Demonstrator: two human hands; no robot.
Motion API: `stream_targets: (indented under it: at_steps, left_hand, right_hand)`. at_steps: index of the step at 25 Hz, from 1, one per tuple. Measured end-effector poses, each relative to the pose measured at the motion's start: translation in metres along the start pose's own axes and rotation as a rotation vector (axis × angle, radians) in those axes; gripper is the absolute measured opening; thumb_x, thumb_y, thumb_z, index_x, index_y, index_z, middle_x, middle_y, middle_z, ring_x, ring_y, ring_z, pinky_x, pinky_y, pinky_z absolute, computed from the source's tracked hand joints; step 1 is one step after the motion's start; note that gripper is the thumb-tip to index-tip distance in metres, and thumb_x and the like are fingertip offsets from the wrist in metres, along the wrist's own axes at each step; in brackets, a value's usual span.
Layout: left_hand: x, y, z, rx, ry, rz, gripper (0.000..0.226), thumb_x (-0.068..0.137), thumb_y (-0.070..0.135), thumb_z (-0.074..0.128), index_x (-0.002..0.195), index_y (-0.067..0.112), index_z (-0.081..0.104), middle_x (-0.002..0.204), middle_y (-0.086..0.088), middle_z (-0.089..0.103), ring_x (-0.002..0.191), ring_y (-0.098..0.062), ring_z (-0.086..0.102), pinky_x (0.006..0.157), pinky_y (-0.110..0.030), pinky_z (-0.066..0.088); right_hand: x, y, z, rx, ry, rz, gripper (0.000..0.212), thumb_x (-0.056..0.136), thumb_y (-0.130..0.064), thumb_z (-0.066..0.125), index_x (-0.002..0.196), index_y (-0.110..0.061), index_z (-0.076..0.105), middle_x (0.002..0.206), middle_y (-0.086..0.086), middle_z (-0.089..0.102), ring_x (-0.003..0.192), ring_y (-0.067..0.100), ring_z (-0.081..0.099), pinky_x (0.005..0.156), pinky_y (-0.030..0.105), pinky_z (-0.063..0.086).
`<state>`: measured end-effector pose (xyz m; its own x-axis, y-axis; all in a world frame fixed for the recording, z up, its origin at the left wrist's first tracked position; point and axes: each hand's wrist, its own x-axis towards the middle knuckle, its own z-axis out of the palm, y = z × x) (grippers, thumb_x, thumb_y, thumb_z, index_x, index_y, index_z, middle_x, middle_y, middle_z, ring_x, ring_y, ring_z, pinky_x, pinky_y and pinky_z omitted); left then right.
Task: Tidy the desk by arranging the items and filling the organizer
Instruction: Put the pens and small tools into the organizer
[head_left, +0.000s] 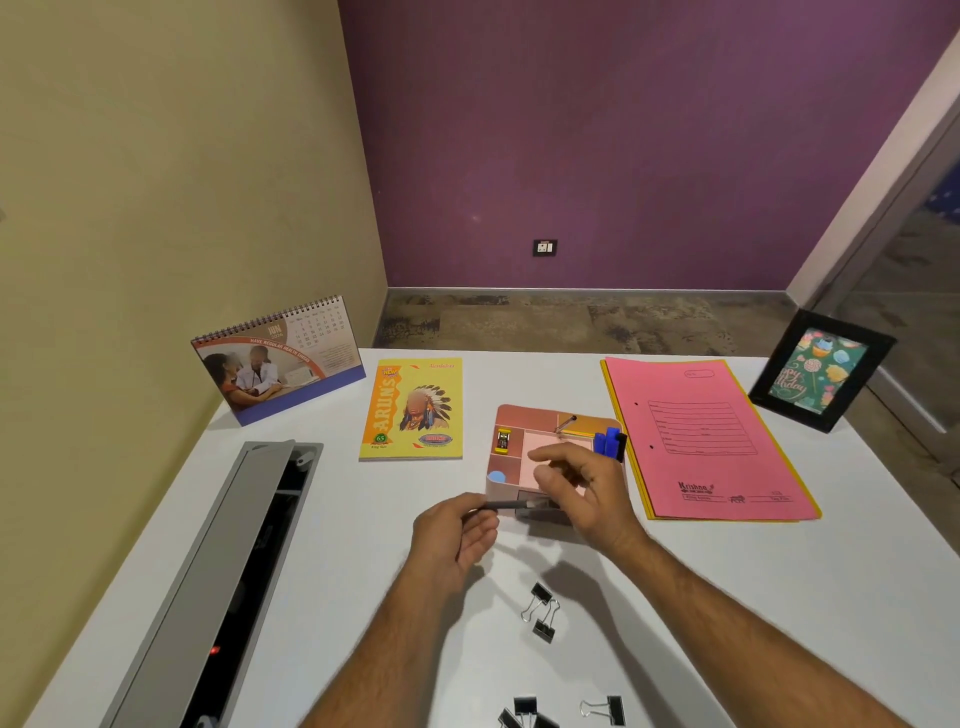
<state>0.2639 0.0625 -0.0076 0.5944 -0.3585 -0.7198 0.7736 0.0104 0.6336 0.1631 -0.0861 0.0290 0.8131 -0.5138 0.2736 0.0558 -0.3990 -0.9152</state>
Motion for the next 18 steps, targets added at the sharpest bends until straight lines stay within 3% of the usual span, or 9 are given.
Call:
stream_targets:
  at_steps: [3,6,8,11,14,16,18]
  left_hand:
    - [0.0,0.0,0.003,-0.081,-0.023,-0.03,0.017,0.085,0.008,0.069,0.095,-0.006,0.069,0.077,-0.018,0.072,0.06,-0.022,0.07,0.059,-0.028,0.061]
    - [0.003,-0.004,0.005,-0.104,-0.009,0.011,0.016,0.089,0.013,0.067,0.098,-0.001,0.068,0.083,-0.018,0.074,0.068,-0.024,0.071,0.065,-0.031,0.061]
    - [0.006,-0.008,0.006,0.005,0.045,0.112,0.02,0.092,0.029,0.064,0.096,0.01,0.067,0.083,-0.012,0.075,0.071,-0.025,0.069,0.068,-0.033,0.059]
    - [0.013,-0.024,-0.018,0.577,0.15,0.497,0.038,0.089,0.057,0.052,0.087,0.022,0.066,0.081,0.004,0.072,0.076,-0.02,0.066,0.068,-0.029,0.052]
    - [0.03,-0.059,-0.073,1.304,0.207,0.806,0.051,0.087,0.068,0.037,0.106,0.029,0.065,0.107,0.012,0.068,0.105,-0.017,0.062,0.089,-0.034,0.047]
    - [0.042,-0.084,-0.106,1.603,0.21,0.803,0.064,0.092,0.068,0.027,0.123,0.025,0.061,0.13,0.002,0.062,0.124,-0.024,0.052,0.11,-0.044,0.029]
    - [0.048,-0.102,-0.124,1.722,0.233,0.771,0.072,0.093,0.069,0.021,0.139,0.024,0.051,0.149,-0.005,0.047,0.14,-0.027,0.033,0.118,-0.048,0.001]
  right_hand:
    - [-0.004,0.0,0.0,-0.077,-0.049,-0.041,0.02,0.072,-0.042,0.077,0.09,-0.034,0.073,0.066,-0.006,0.068,0.062,0.015,0.062,0.056,0.022,0.049]
    - [0.0,0.003,0.004,-0.185,-0.026,-0.058,0.011,0.073,-0.029,0.079,0.083,-0.023,0.078,0.069,-0.008,0.071,0.062,0.013,0.064,0.055,0.022,0.051]
    - [0.008,0.003,0.002,-0.215,0.007,-0.067,0.01,0.075,-0.022,0.078,0.083,-0.017,0.078,0.068,-0.008,0.07,0.063,0.012,0.064,0.056,0.023,0.053]
    - [0.034,0.0,-0.008,-0.361,0.092,-0.119,0.009,0.077,-0.015,0.077,0.086,-0.016,0.077,0.068,-0.01,0.068,0.061,0.004,0.062,0.057,0.02,0.051]
    - [0.067,-0.001,-0.018,-0.564,0.149,-0.055,0.015,0.082,-0.023,0.072,0.095,-0.017,0.074,0.078,-0.005,0.072,0.071,0.011,0.065,0.066,0.027,0.056]
    - [0.085,0.002,-0.021,-0.702,0.136,-0.015,0.021,0.085,-0.029,0.068,0.103,-0.018,0.072,0.086,-0.003,0.074,0.086,0.018,0.063,0.076,0.034,0.054]
    - [0.098,0.007,-0.02,-0.841,0.087,-0.006,0.024,0.089,-0.033,0.066,0.108,-0.019,0.07,0.093,-0.002,0.074,0.099,0.022,0.058,0.086,0.038,0.047]
